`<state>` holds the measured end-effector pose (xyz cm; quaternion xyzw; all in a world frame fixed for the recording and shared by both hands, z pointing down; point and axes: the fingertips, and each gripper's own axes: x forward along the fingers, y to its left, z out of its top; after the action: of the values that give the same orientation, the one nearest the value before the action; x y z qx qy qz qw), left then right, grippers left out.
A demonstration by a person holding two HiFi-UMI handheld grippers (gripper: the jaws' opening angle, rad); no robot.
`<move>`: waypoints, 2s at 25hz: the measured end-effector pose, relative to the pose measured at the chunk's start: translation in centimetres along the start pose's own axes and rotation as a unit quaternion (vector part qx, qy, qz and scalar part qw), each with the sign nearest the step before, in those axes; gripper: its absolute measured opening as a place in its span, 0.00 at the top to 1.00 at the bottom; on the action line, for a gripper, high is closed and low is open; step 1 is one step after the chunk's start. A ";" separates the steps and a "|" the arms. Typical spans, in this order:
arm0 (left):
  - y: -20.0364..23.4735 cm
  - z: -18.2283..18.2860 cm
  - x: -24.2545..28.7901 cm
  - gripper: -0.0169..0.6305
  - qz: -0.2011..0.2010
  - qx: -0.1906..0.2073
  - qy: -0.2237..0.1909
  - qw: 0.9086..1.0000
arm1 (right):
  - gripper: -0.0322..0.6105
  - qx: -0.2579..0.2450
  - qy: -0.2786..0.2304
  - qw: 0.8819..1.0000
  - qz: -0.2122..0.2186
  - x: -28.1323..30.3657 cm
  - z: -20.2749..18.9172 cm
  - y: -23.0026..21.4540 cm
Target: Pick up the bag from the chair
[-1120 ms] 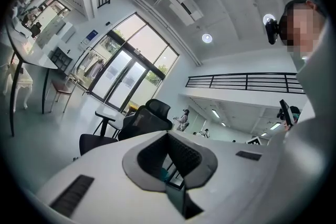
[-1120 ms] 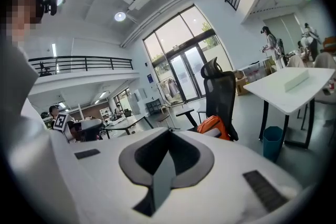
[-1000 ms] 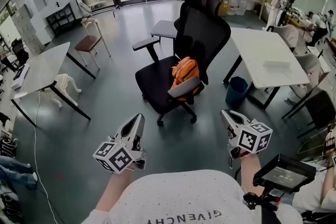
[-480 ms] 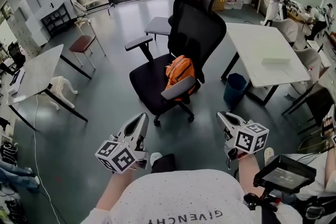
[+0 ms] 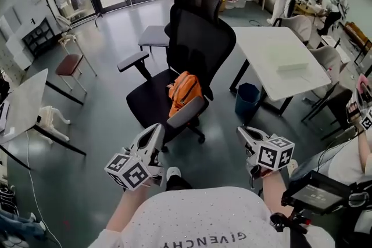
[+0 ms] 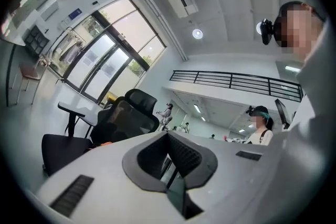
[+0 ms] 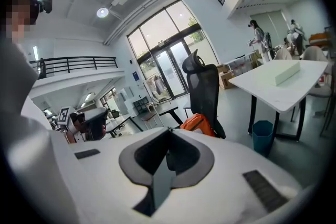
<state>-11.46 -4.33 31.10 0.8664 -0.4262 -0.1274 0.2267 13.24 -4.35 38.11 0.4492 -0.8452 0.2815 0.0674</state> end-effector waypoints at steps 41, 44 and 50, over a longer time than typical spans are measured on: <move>21.2 -0.8 18.1 0.95 -0.049 -0.014 0.164 0.985 | 0.94 0.081 0.017 0.997 0.008 26.8 5.4 -5.3; 21.6 -2.5 20.4 0.95 -0.042 -0.016 0.176 0.983 | 0.94 0.096 0.045 0.994 0.001 29.1 4.7 -8.5; 24.1 -6.2 24.6 0.95 -0.001 -0.035 0.200 0.979 | 0.94 0.134 0.056 0.989 -0.004 33.3 3.8 -15.1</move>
<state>-10.37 -35.03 47.89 0.8666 -0.3665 0.0334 0.3369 6.24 -36.96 53.41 0.4409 -0.7930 0.4169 0.0551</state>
